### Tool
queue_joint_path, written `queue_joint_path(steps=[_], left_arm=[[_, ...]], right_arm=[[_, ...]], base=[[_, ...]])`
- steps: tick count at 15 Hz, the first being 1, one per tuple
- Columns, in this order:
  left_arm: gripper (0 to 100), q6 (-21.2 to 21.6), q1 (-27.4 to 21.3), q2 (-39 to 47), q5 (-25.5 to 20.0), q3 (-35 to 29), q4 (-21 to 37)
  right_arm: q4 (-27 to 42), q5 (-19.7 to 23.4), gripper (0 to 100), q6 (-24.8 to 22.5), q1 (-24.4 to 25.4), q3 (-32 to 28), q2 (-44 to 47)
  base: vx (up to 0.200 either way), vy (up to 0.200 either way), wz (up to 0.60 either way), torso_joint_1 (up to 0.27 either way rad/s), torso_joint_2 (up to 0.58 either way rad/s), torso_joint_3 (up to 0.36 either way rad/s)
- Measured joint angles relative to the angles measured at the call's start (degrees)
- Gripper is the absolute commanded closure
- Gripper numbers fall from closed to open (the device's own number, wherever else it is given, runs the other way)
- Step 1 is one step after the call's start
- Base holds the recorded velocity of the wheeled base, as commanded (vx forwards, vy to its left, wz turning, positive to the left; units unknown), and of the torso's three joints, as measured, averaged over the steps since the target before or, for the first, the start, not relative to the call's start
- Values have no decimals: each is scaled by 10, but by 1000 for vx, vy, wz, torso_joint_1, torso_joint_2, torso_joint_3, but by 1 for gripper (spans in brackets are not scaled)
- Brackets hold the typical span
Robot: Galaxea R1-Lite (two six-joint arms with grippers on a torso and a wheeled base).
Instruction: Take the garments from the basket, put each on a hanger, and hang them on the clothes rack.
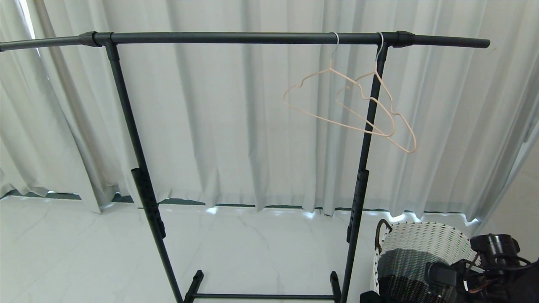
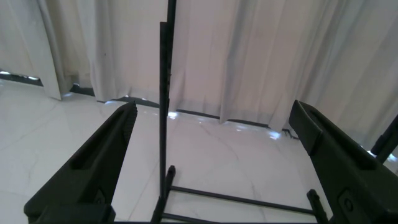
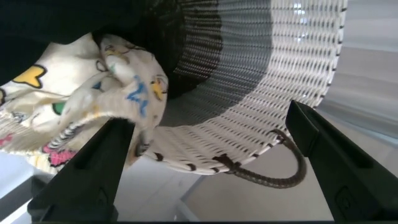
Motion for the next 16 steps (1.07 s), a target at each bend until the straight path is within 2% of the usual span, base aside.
queue_joint_path(steps=[1,7,10,14,16], left_arm=[[0,0,0,0,0,0,0],[0,0,0,0,0,0,0],[0,0,0,0,0,0,0],[0,0,0,0,0,0,0],[0,0,0,0,0,0,0]], right_arm=[[0,0,100,0,0,0,4],[-5,-1,100,0,1,2,10],[-19,0,100,5,-7,28,-8],[-15,5,100,10,-49,101,-95],[20,14,100,28,-77,123,-169]], base=[[0,0,0,0,0,0],[0,0,0,0,0,0],[0,0,0,0,0,0],[0,0,0,0,0,0],[0,0,0,0,0,0]])
